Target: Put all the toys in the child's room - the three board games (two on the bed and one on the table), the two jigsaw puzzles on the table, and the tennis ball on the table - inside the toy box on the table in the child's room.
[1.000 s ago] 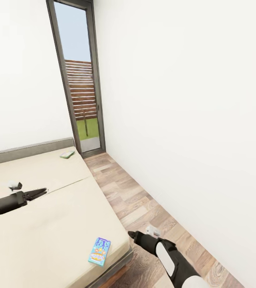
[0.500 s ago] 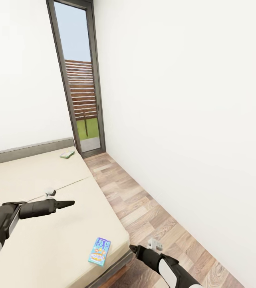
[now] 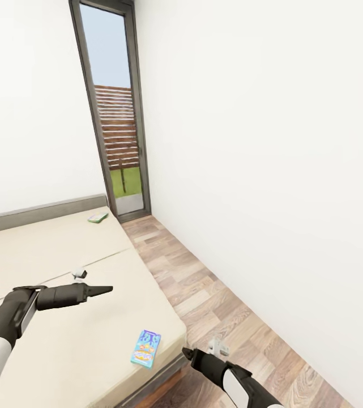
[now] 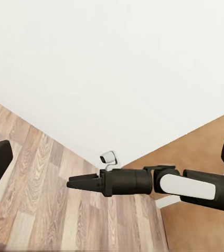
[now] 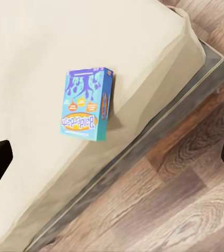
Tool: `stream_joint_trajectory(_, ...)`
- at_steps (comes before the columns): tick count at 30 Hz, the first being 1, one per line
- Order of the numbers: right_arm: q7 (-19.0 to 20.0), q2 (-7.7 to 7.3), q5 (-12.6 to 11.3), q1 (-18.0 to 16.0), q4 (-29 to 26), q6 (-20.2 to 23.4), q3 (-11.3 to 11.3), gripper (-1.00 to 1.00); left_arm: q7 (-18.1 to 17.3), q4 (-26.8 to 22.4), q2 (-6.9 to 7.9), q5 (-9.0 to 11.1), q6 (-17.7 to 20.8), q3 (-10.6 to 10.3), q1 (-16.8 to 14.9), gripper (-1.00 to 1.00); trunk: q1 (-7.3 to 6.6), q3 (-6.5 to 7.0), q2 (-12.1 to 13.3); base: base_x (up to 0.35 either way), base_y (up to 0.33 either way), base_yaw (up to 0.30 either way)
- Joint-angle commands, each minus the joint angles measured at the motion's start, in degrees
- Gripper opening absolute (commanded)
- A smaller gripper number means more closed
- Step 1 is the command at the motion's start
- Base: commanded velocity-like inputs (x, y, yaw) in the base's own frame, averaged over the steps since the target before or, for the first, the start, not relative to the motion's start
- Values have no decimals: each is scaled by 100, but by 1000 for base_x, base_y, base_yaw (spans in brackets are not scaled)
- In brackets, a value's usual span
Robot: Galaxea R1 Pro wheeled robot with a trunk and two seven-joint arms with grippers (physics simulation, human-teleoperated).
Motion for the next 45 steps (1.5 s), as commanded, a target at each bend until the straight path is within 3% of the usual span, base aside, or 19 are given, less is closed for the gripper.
stream_joint_trajectory(1, -7, 1, -54, -3, 15, -15, 30, 100, -26, -1, 3, -9, 59, 4, -3, 100, 0, -7, -6, -77, 45, 0)
stream_joint_trajectory(11, 2, 3, -52, -3, 448, -562, 35, 100, -26, -5, 12, -11, 54, 2, -3, 100, 0, -7, -6, -27, 72, 0)
stream_joint_trajectory(33, 96, 60, -127, -3, 496, -586, -12, 100, -26, -5, 5, -4, 54, 2, -3, 100, 0, -7, -6, -4, 34, 0)
stream_joint_trajectory(40, 880, 54, -576, -3, 496, -465, -103, 100, -26, -5, 7, -3, 57, 8, -3, 100, 0, -7, -6, 0, 0, 0)
stream_joint_trajectory(45, 1181, 17, -964, -5, 487, 92, -142, 100, -26, -5, -3, -3, 60, 10, -3, 100, 0, -7, -6, 0, 0, 0)
